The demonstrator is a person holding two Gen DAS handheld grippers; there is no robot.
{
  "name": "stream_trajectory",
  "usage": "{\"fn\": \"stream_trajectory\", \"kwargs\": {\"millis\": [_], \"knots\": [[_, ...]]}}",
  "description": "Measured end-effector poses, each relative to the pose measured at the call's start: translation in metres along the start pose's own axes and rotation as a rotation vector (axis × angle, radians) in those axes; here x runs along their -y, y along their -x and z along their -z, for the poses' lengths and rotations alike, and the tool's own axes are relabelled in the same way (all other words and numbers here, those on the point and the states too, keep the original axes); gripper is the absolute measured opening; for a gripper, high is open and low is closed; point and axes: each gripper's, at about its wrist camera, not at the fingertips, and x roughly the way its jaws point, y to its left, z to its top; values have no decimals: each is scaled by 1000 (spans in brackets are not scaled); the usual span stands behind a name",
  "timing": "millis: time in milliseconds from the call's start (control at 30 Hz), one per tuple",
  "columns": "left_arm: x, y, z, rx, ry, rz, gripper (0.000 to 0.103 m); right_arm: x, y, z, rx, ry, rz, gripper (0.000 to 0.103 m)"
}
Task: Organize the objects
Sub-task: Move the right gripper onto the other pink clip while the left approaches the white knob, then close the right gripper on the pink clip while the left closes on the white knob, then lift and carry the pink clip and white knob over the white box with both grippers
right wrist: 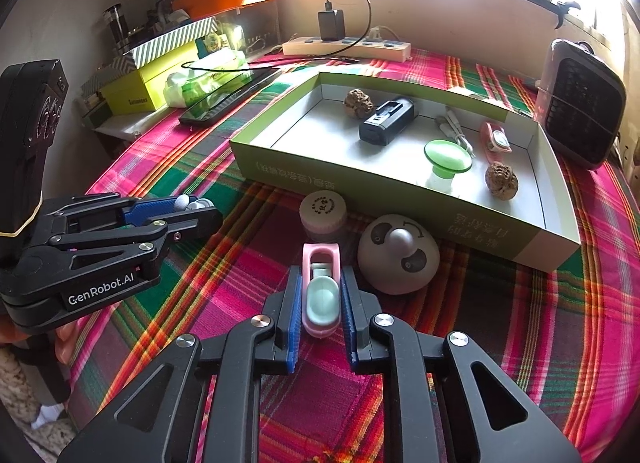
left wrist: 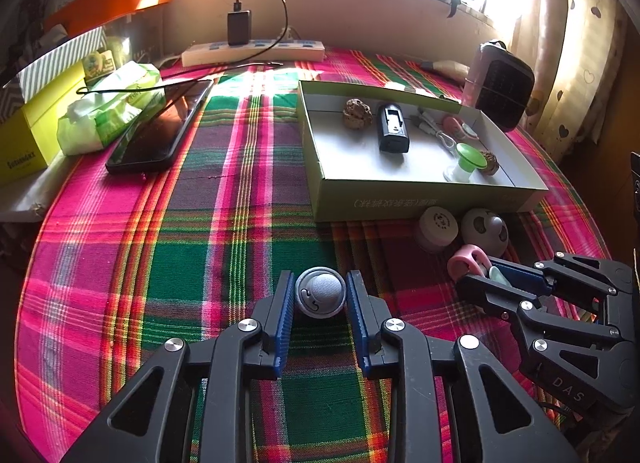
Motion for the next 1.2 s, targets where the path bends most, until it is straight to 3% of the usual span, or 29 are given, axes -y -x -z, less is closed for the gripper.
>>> {"fn": "stream_trajectory", "kwargs": {"millis": [1200], "knots": [[21, 13, -28, 42, -43, 41, 24, 22, 27, -22, 83, -76, 1, 18]]}}
